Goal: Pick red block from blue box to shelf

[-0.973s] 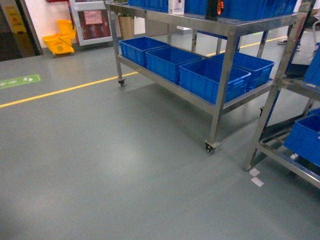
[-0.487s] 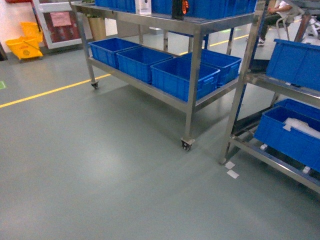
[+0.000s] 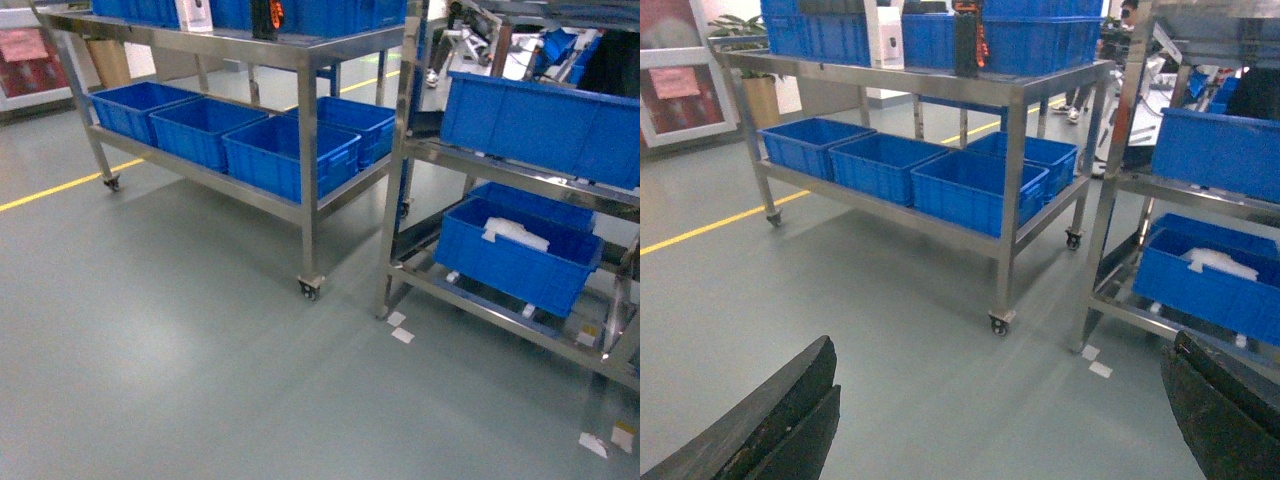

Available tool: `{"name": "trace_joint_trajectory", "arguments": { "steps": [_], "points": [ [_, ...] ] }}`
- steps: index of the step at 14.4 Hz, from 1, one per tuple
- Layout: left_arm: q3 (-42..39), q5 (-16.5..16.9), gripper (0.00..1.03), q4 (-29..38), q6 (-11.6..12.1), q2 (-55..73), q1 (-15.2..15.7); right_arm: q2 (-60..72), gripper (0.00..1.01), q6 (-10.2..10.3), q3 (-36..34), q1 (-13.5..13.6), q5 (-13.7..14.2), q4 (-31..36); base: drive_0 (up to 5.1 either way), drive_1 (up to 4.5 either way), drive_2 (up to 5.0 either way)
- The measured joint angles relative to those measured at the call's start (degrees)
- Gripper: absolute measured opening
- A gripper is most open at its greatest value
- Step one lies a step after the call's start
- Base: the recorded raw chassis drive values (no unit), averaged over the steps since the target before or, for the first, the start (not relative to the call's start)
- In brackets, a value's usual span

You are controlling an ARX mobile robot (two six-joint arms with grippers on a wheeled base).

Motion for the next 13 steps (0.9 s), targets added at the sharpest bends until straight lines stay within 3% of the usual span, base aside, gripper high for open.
{"name": "trace_joint_trajectory", "arguments": {
  "steps": [13],
  "points": [
    [0.0, 0.0, 0.98, 0.02, 0.0, 0.0, 0.0, 0.0, 0.28, -0.02, 0.0, 0.0, 0.0, 0.0, -1.5, -1.54, -1.5]
  ]
}}
